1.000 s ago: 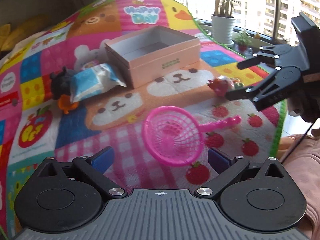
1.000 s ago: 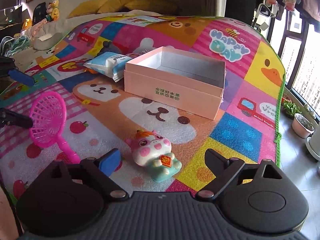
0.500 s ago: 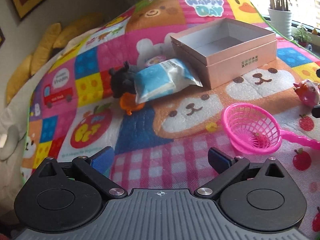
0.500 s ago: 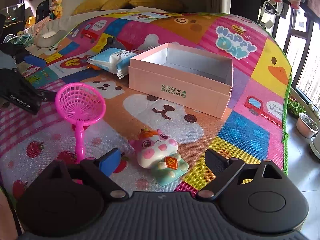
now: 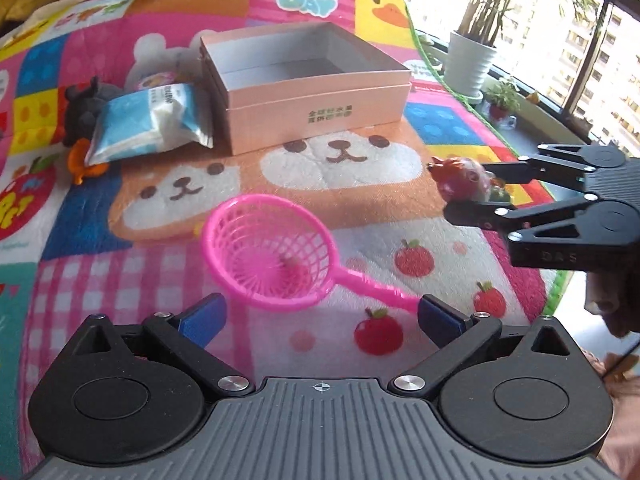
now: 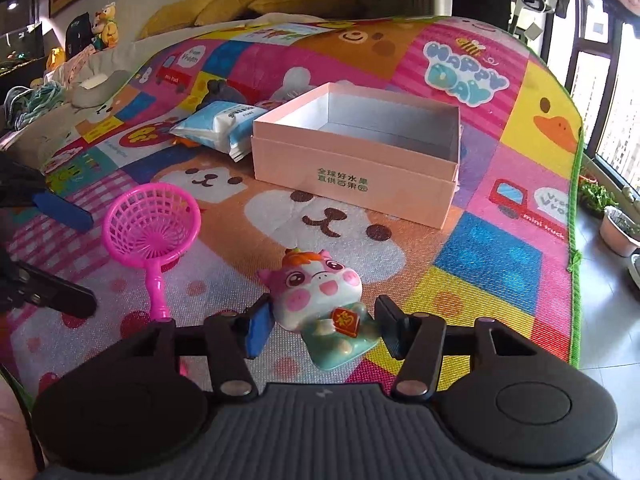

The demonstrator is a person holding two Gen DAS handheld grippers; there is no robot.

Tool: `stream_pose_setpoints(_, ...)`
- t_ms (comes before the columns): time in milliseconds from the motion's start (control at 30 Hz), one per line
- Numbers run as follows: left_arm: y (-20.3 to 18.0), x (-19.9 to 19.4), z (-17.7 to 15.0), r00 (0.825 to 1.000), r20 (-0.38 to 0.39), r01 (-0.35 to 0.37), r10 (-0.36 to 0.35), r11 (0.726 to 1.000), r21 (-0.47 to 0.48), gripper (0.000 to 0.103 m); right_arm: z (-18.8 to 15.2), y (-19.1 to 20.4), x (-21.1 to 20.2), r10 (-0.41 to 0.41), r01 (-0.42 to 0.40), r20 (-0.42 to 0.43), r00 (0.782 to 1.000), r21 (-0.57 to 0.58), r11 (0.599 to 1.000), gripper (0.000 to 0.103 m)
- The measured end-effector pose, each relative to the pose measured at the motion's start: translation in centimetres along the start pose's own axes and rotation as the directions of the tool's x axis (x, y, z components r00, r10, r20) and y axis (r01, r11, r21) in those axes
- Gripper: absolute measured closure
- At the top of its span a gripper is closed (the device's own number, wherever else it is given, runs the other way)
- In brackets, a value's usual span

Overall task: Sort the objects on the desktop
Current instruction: 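Carry the pink net with the left gripper while the right carries the figurine toward the box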

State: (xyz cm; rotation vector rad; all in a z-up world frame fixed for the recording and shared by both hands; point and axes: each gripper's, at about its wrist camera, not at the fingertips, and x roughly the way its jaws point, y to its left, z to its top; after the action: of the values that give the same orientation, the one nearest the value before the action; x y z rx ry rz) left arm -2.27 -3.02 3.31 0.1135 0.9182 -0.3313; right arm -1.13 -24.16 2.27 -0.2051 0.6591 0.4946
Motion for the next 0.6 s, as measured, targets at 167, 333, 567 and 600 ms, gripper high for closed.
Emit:
stream_pose_setpoints(167, -2.3, 2.6, 2.4, 0.997, 0.062, 0.046, -0.054, 0.991, 0.123, 0.0, -0.7, -0.8, -1.3, -0.043, 0.043, 0.01, 0.999, 0.012, 0.999, 0.048)
stream_pose_setpoints(333, -4.6, 3.8, 1.5, 0.998, 0.053, -0.026, 0.012, 0.964, 0.266, 0.0, -1.5, -1.1, -1.1, -0.036, 0.036, -0.012, 0.999, 0.028, 0.999, 0.048)
stream_pose_setpoints(567, -3.8, 4.2, 2.8, 0.991, 0.096, -0.107, 0.094, 0.984, 0.142, 0.0, -1.7, -1.3, -0.2, -0.039, 0.041, -0.03, 0.999, 0.055, 0.998, 0.048)
stream_pose_setpoints(600, -3.6, 4.3, 3.2, 0.992, 0.099, -0.095, 0.083, 0.989, 0.116, 0.0, -1.7, -1.4, -0.2, -0.045, 0.047, -0.032, 0.998, 0.055, 0.997, 0.048)
